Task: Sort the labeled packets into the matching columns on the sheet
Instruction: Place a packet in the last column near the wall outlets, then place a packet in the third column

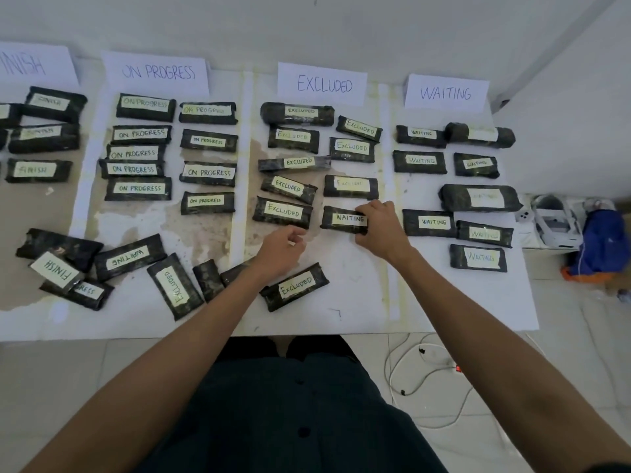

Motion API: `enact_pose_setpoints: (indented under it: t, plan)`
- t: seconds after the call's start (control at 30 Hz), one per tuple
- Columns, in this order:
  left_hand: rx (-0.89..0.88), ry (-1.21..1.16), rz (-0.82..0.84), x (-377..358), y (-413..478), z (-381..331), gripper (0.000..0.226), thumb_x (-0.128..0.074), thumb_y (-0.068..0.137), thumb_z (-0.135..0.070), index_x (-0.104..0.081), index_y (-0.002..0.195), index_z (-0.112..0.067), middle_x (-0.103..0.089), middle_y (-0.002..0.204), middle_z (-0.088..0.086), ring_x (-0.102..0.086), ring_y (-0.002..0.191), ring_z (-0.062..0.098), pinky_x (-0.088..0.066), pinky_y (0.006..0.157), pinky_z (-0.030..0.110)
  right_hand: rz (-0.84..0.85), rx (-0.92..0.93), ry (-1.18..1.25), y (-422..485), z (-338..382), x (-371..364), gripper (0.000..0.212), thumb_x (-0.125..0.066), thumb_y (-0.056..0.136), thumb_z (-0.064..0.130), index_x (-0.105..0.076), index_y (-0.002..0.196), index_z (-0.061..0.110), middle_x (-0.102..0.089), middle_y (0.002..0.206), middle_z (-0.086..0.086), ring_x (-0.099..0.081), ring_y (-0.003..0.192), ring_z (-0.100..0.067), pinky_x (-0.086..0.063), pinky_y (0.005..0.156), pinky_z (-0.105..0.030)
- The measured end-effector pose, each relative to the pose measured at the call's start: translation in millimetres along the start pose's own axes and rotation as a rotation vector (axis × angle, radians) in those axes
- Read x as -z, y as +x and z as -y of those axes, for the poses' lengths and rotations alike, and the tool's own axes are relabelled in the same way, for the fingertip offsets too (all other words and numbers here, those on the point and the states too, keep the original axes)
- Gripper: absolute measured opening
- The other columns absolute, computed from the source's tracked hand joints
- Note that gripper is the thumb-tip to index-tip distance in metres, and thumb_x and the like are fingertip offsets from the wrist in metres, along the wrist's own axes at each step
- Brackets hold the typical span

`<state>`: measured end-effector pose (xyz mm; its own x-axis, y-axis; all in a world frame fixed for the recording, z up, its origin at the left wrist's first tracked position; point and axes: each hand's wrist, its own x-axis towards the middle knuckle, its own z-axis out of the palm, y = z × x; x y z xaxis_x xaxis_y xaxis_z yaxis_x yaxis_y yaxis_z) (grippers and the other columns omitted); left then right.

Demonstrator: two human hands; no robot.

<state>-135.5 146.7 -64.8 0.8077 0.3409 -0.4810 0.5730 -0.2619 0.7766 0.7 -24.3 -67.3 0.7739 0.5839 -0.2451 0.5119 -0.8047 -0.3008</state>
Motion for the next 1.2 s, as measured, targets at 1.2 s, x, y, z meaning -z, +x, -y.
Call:
enact_pose_setpoints:
  t: [1.2]
  plan:
    - [-0.219,0.417,0.261,-126,-13,-38,0.042,-0.047,0.093,-0.018,-0.042,0.135,-0.018,-0.041,0.140,0.008,-0.034,0.130,0.028,-0.036,0.105,0.040,0.081,-0.078,-0.163,-80,-131,18,0.049,-0.071,0.074,0.008,-0.057,0.120,0.000,-0.052,0.115,-0.018,-0.044,0.107,-0.036,-0.040,0.094,-0.039]
